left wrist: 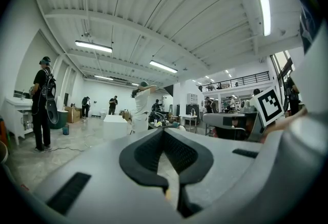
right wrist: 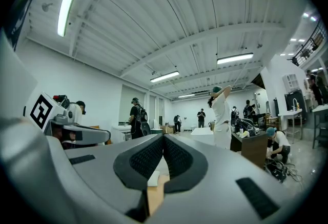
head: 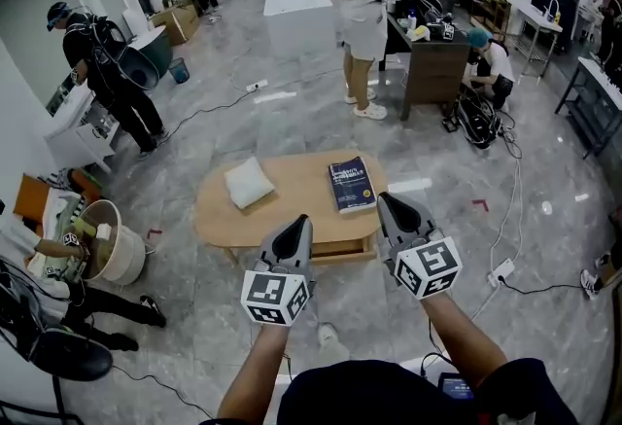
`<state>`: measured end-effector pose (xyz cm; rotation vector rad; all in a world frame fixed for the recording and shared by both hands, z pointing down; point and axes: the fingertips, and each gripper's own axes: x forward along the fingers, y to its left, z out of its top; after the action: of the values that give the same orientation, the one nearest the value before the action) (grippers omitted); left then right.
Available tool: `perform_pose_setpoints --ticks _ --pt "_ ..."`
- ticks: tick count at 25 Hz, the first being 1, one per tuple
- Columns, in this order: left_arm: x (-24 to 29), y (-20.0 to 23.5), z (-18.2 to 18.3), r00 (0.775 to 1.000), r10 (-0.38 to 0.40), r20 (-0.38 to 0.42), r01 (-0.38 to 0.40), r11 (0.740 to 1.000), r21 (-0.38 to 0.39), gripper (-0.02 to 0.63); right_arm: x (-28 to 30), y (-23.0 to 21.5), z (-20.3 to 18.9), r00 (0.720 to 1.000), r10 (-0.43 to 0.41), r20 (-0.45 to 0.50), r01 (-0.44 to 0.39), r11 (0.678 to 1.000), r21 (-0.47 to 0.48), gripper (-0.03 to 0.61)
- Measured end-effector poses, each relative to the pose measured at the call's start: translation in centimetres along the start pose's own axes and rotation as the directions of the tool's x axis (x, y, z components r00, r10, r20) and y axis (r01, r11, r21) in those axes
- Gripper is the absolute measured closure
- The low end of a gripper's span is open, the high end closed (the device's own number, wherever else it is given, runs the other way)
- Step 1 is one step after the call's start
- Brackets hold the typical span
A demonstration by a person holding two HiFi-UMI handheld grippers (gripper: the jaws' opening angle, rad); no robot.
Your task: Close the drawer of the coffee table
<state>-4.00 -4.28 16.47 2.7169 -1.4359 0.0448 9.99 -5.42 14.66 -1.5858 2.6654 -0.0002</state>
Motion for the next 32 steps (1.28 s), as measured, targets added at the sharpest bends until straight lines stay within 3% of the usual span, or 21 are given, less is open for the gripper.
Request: perform_pose_setpoints --ticks 7,11,32 --pt "1.5 3.7 -0.4 1.0 -0.021 -0.011 0.021 1.0 -0.013 0.613 3.6 0.2 -0.6 0.999 -0.03 -0.012 0.03 1.0 0.002 0.565" --pt "2.8 5.0 -0.7 0.999 -0.032 -0.018 0.032 0.999 0.023 0.612 5.5 0.3 -0.9 0.999 -0.03 -0.013 0.03 0.999 -0.013 0.565" --pt "5.0 11.0 -2.3 0.995 -0.096 -0.009 0.095 0.995 -0.041 0.612 10.6 1.2 -2.7 0.992 -0.114 -0.055 0.113 0.993 -0.024 0.565"
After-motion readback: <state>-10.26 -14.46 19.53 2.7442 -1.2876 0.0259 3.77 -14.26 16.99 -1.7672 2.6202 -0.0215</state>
